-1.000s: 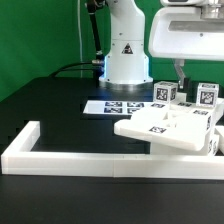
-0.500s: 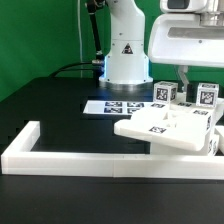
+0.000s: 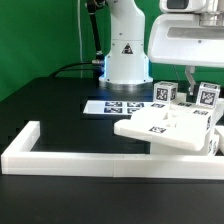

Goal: Assemble chair

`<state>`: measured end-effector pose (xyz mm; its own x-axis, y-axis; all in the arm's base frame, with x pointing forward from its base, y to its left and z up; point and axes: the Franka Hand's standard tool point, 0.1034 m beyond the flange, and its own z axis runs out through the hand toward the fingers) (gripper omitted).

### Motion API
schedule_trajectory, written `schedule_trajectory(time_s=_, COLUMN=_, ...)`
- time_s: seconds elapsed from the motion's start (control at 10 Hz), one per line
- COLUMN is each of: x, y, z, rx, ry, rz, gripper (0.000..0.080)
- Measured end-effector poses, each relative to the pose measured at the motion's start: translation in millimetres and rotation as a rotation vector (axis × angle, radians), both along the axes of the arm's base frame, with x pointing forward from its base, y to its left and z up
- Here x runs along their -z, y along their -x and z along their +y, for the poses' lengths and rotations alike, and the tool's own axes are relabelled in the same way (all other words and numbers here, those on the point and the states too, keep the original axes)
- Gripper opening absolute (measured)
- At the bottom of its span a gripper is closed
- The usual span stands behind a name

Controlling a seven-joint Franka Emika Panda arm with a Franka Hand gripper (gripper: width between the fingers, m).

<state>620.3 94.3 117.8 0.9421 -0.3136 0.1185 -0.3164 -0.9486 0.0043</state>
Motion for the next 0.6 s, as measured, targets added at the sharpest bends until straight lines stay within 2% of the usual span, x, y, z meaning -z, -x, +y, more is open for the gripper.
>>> schedule_trajectory(time_s=0.4, x=-0.5, y=-0.3, z=-2.1, rx=0.2, ry=-0.022, rz=-0.009, gripper=0.0287)
schedule_trajectory(time_s=0.6, x=0.1, y=0.0, z=0.5, rx=0.418, ry=-0.049, rz=-0.024, gripper=0.0287)
